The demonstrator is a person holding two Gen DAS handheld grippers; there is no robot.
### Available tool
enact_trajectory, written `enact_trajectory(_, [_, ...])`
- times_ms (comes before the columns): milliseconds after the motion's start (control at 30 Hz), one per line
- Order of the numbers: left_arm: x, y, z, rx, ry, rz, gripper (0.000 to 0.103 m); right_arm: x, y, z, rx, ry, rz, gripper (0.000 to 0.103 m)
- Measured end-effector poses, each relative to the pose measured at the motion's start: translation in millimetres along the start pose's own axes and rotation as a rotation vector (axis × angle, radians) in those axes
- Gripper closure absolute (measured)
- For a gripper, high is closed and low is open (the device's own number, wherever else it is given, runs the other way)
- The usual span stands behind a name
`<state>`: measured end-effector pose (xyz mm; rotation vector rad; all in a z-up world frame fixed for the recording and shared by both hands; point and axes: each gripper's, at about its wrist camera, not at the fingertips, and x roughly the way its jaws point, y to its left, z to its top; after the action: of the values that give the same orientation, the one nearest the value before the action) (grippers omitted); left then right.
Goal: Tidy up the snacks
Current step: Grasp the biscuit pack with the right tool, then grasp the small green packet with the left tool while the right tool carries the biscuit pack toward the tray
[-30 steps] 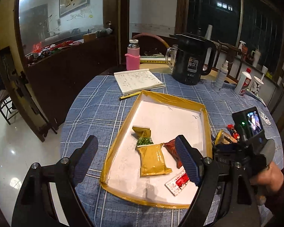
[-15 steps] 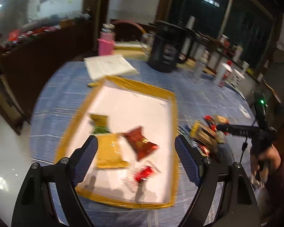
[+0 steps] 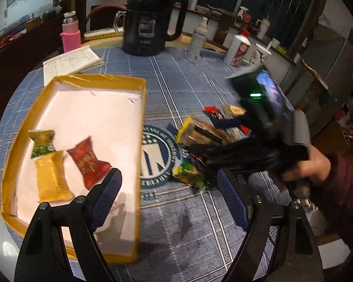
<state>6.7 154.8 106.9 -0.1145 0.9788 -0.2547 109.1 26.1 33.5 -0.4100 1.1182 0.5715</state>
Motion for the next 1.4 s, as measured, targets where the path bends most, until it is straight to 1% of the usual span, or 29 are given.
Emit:
enact_trajectory(33, [1.4, -2.0, -1.8, -0.001, 0.006, 0.000, 0.019, 7.0, 2.0, 1.7, -0.029, 0.021, -0.038, 0.026])
enact_trajectory(67, [2.5, -3.7, -3.9, -0.005, 0.012, 0.002, 0.019, 12.2, 2.1, 2.1, -0.046, 0.034, -0.058, 0.025])
enact_trajectory(100, [4.7, -5.1, -5.2, -0.007, 0.018, 0.005, 0.019, 15.1, 1.2, 1.6, -0.048, 0.043, -0.058, 0.025])
enact_trajectory(167, [8.1, -6.6, -8.0, -0.016, 0.028, 0.011, 0.019, 17.7, -1.2, -0.2, -0.026, 0.046, -0.029, 0.029])
enact_trajectory(233, [12.7, -8.5, -9.9, -0.029, 0.040, 0.005, 0.019, 15.7, -11.7, -7.1, 0.049, 0.042, 0.020, 0.033])
enact_trajectory(333, [21.4, -13.1, -9.8, -0.042, 0.059, -0.016, 0.019, 8.7, -24.7, -18.4, 0.129, 0.029, 0.065, 0.034])
enact_trajectory(400, [28.1, -19.7, -8.0, -0.036, 0.065, -0.026, 0.019, 0.5, -35.1, -29.6, 0.184, 0.012, 0.094, 0.034])
enact_trajectory(500, [46.2, -30.8, -3.3, -0.014, 0.087, -0.020, 0.019, -16.5, -47.9, -43.3, 0.238, -0.024, 0.099, 0.034])
enact_trajectory(633, [73.7, -38.5, 4.1, -0.003, 0.119, 0.000, 0.019, -48.0, -62.2, -70.0, 0.318, -0.080, 0.121, 0.034])
enact_trajectory(700, [87.6, -41.5, 6.2, -0.006, 0.139, 0.003, 0.019, -58.5, -65.6, -82.0, 0.344, -0.095, 0.129, 0.034])
enact_trajectory(767, [99.1, -44.4, 6.5, 0.001, 0.156, 0.022, 0.020, -65.6, -65.7, -90.1, 0.353, -0.101, 0.134, 0.034])
enact_trajectory(800, [104.8, -45.6, 6.1, 0.007, 0.168, 0.033, 0.024, -69.4, -65.6, -96.6, 0.358, -0.104, 0.135, 0.034])
enact_trajectory(833, [110.2, -46.6, 5.0, 0.013, 0.179, 0.038, 0.034, -72.1, -64.7, -101.3, 0.363, -0.106, 0.137, 0.034])
enact_trajectory(867, [115.1, -47.0, 3.5, 0.015, 0.194, 0.039, 0.048, -72.6, -63.2, -102.2, 0.366, -0.108, 0.139, 0.034])
enact_trajectory(900, [114.3, -49.0, 2.8, 0.032, 0.175, 0.059, 0.054, -76.0, -63.4, -107.6, 0.372, -0.112, 0.142, 0.034])
enact_trajectory(933, [113.7, -50.4, 2.8, 0.038, 0.172, 0.049, 0.059, -77.0, -63.4, -109.4, 0.373, -0.115, 0.141, 0.034])
enact_trajectory(967, [113.1, -49.8, 2.7, 0.024, 0.175, 0.030, 0.068, -76.8, -62.1, -109.2, 0.373, -0.118, 0.140, 0.034])
enact_trajectory(1000, [110.4, -48.4, 2.9, 0.009, 0.170, 0.011, 0.073, -78.4, -61.3, -111.2, 0.375, -0.122, 0.140, 0.034])
enact_trajectory(1033, [108.0, -48.2, 3.2, 0.004, 0.166, 0.003, 0.077, -80.2, -60.8, -113.1, 0.379, -0.127, 0.143, 0.034])
enact_trajectory(1133, [94.5, -46.9, 4.2, 0.000, 0.143, -0.010, 0.084, -83.9, -57.7, -113.4, 0.386, -0.142, 0.149, 0.034])
enact_trajectory(1267, [77.6, -44.8, 2.8, 0.003, 0.116, -0.033, 0.096, -87.1, -49.9, -106.7, 0.376, -0.154, 0.153, 0.034])
enact_trajectory(1400, [65.7, -35.4, 0.7, -0.019, 0.104, -0.071, 0.098, -89.2, -38.0, -98.3, 0.370, -0.166, 0.154, 0.034])
